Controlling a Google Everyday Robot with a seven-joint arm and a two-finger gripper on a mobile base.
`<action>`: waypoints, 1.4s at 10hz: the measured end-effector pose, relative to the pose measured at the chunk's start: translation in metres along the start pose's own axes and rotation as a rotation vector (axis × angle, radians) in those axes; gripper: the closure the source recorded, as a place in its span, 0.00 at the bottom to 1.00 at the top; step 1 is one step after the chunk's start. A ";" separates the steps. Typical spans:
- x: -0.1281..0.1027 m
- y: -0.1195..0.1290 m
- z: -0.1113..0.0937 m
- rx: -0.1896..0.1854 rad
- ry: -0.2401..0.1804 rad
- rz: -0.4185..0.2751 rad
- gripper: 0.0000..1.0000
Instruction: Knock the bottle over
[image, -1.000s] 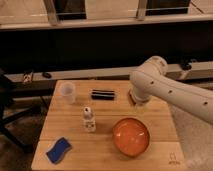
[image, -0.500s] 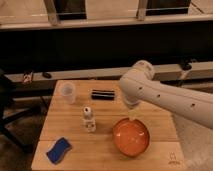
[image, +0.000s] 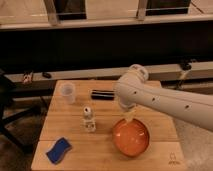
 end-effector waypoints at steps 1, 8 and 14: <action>-0.006 -0.002 0.002 0.001 -0.004 -0.014 0.20; -0.019 0.001 0.014 0.002 -0.028 -0.042 0.20; -0.031 0.001 0.024 -0.002 -0.065 -0.056 0.22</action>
